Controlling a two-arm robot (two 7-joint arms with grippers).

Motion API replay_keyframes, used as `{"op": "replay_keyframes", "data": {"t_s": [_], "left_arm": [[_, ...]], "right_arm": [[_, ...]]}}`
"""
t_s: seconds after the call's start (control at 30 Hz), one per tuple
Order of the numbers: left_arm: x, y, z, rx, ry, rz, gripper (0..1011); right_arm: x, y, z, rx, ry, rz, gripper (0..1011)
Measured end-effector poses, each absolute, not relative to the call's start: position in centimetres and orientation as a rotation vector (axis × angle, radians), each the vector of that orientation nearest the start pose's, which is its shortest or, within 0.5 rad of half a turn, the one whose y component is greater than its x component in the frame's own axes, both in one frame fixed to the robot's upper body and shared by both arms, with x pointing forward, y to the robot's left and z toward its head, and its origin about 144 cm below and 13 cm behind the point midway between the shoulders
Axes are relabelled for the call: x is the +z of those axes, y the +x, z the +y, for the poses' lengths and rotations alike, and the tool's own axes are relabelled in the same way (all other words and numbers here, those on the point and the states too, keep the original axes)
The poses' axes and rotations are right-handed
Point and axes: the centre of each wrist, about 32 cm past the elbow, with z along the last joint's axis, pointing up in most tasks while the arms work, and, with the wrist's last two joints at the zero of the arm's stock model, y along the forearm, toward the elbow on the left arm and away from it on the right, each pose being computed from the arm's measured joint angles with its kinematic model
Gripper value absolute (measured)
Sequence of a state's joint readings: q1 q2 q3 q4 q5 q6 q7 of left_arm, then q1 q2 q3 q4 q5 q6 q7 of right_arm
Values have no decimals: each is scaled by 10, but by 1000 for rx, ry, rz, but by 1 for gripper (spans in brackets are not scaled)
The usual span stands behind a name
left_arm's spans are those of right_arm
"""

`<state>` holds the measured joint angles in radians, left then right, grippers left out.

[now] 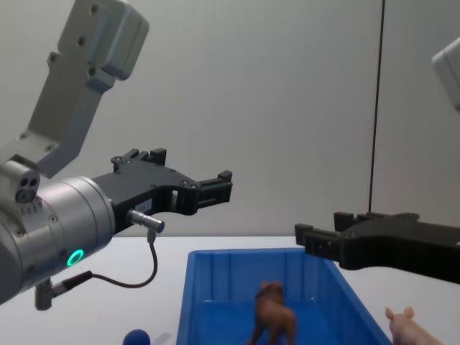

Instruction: Pick up the two dolls from the table and place them into the box.

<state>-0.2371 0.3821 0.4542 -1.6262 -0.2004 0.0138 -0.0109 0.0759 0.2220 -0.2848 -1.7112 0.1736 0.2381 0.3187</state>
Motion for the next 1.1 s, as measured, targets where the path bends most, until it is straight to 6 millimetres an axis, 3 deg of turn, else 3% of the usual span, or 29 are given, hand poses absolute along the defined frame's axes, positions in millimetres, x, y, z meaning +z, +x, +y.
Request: {"op": "replay_keyframes", "data": {"t_s": [0.47,1.1], "left_arm": [[1204,492,198,1124,61,-268,1001],[1204,492,198,1124,61,-268,1001]], "right_arm": [[1192,465,-193,-1048,-137,36,979],[1186,445,-206,-1226,-205,60,1001]]}}
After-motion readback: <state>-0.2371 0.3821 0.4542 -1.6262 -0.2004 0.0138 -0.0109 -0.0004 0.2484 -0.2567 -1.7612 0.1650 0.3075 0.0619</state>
